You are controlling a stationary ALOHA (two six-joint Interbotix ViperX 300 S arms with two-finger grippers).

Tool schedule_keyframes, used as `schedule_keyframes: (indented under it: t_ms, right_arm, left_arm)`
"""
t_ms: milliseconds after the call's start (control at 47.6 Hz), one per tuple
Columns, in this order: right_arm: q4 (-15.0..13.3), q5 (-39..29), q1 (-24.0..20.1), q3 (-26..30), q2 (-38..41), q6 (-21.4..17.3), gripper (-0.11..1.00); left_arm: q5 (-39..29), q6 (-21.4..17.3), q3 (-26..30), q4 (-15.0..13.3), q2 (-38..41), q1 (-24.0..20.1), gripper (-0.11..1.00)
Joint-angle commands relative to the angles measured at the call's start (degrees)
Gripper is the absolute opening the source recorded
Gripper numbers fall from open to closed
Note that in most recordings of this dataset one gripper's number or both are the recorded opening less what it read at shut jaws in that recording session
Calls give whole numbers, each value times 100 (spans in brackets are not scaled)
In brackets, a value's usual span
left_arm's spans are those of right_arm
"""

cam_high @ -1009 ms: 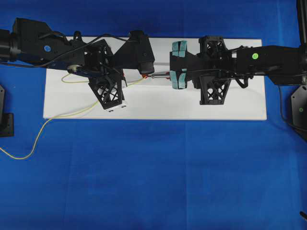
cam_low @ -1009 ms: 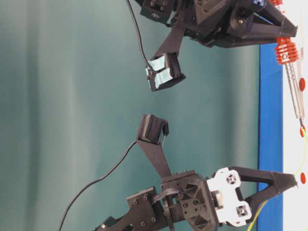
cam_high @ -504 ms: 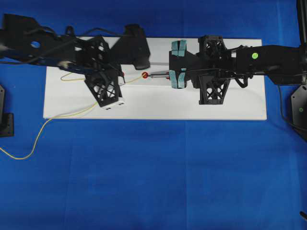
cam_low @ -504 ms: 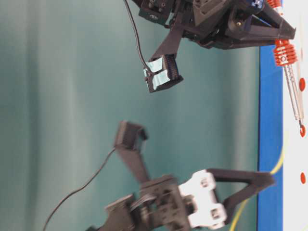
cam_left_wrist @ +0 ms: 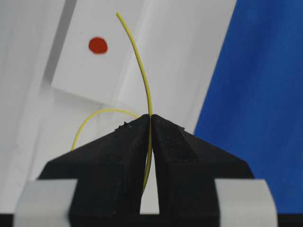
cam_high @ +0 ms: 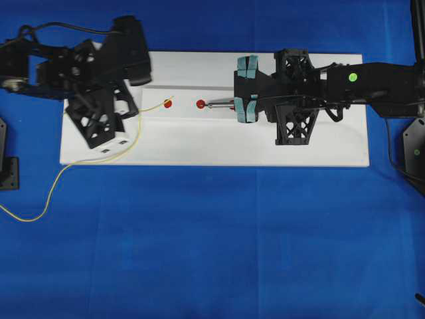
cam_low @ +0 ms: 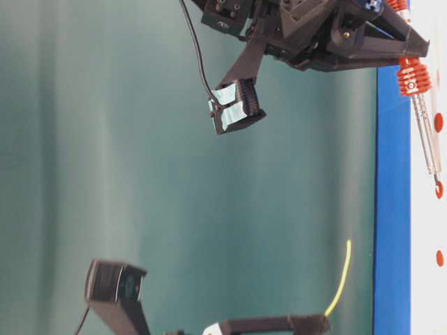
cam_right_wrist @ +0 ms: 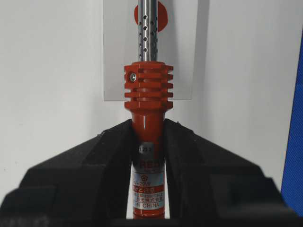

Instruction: Touch the tip of the soldering iron to the tip of the solder at the mark.

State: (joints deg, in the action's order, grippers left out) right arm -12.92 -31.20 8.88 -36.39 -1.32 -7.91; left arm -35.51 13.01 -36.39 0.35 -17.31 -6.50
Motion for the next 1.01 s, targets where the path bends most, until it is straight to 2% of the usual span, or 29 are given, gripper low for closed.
schedule_keyframes:
  t_ms: [0, 294, 525, 988]
  right_arm:
    - [-9, 18, 9, 132, -53, 0, 6]
    - [-18, -53, 18, 123, -105, -18, 6]
    - [-35, -255, 44, -18, -580, -44, 6]
    - [-35, -343, 105, -861, -1644, -255, 6]
  left_arm:
    - [44, 35, -9, 9, -176, 9, 1]
    - [44, 62, -62, 9, -220, 9, 1]
    - [44, 62, -70, 9, -220, 18, 1]
    - [35, 62, -88, 9, -229, 9, 1]
